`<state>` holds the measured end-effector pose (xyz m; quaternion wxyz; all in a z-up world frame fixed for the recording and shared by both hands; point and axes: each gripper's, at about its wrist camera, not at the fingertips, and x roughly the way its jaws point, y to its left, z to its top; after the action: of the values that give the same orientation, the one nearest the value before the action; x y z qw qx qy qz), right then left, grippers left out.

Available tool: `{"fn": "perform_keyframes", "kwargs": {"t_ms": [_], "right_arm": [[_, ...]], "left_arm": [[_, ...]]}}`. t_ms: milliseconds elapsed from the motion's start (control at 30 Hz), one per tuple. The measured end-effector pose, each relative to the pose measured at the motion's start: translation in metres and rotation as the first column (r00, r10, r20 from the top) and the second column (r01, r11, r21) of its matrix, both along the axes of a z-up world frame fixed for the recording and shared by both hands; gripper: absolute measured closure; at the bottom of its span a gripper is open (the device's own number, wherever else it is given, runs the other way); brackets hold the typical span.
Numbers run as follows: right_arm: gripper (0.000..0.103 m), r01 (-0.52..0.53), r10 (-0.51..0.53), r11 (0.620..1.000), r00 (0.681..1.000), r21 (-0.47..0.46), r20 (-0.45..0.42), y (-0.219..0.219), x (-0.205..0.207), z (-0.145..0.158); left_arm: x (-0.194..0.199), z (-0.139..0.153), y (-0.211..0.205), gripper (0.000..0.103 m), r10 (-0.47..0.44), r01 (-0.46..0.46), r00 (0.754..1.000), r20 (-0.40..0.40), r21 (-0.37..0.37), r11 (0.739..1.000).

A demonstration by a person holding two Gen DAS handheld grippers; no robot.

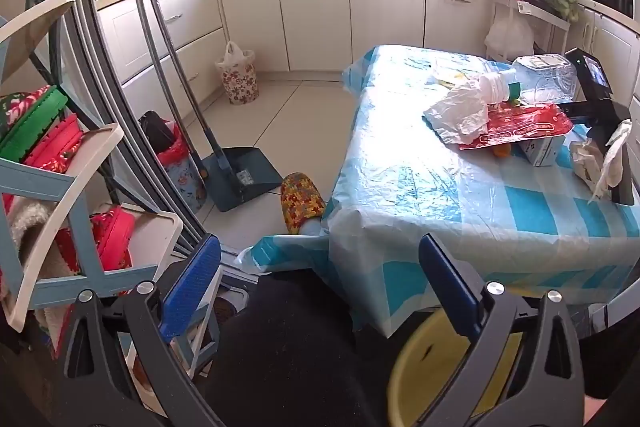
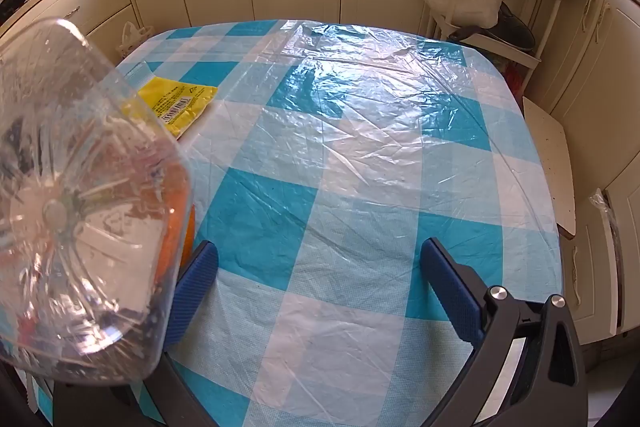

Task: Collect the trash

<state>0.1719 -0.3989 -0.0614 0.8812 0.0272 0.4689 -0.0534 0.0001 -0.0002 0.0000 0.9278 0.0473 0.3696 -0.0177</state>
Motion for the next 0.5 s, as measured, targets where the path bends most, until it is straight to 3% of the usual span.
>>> {"fn": "perform_keyframes", "kwargs": {"t_ms": [500], "right_arm": [[0.007, 0.000, 0.000, 1.000, 1.000, -0.001, 0.000, 0.000, 0.000, 0.000]], "left_arm": [[0.019, -0.010, -0.022, 0.007, -0.016, 0.016, 1.000, -0.015, 0.024, 1.000]]}}
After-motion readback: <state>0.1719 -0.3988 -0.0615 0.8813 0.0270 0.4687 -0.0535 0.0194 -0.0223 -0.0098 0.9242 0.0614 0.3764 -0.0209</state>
